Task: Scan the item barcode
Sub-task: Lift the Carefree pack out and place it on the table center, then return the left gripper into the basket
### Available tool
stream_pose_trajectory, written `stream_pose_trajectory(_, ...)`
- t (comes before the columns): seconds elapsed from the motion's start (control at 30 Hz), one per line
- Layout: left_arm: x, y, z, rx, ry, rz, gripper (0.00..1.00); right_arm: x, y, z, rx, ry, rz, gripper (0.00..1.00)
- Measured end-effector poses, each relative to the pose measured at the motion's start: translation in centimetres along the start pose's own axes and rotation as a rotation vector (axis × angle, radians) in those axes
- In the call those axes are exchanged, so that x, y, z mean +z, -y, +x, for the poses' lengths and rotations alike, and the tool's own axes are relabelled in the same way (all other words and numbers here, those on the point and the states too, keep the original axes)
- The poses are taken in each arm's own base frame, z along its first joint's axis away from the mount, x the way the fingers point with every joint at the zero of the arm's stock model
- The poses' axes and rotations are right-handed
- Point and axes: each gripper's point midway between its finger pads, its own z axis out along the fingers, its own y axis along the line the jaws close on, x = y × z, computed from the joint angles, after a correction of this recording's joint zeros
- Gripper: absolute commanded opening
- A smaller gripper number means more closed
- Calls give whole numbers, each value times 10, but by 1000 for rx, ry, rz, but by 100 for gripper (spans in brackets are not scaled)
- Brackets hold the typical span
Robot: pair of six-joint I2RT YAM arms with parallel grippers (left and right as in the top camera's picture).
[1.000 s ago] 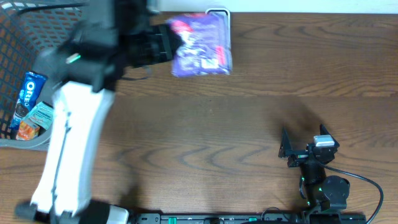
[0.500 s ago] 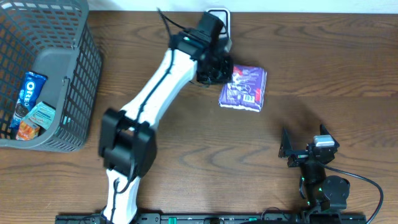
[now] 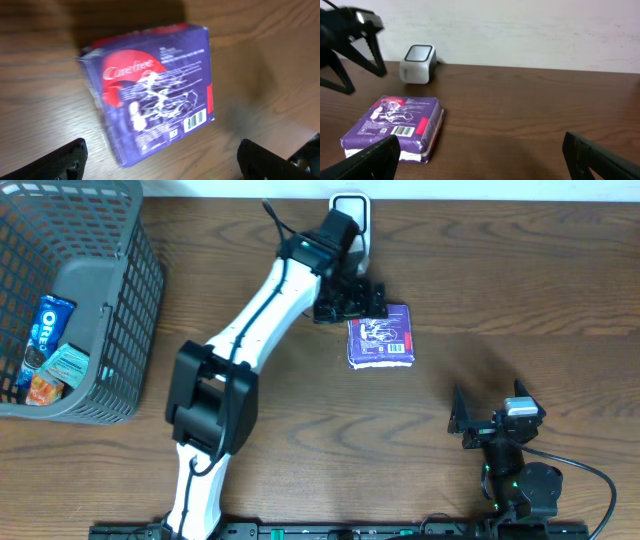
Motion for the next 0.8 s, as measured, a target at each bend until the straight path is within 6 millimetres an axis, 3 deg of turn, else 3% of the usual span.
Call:
stream_pose_trajectory(0.1, -31, -11, -8, -16, 53, -27, 96, 0, 0, 0, 0, 0, 0, 99)
stream_pose_trajectory(0.2, -84, -22, -22, -28, 171, -60, 96, 0, 0, 0, 0, 0, 0, 99)
stream_pose_trajectory(0.33, -180, -43, -37, -60, 401, -124, 96, 0, 0, 0, 0, 0, 0, 99)
stream_pose_trajectory(0.43, -257, -70, -38, -111, 585, -201, 96, 0, 0, 0, 0, 0, 0, 99)
stream_pose_trajectory(0.5, -312, -97, -32, -158, 711, -279, 96, 0, 0, 0, 0, 0, 0, 99)
stream_pose_trajectory(0.6, -369, -137, -17, -243, 838, -406, 96, 0, 0, 0, 0, 0, 0, 99)
stream_pose_trajectory(0.67, -404, -174, 0, -334, 904, -531, 96, 0, 0, 0, 0, 0, 0, 99)
stream_pose_trajectory(0.8, -443, -245, 42, -550, 914, -757, 95, 0, 0, 0, 0, 0, 0, 99)
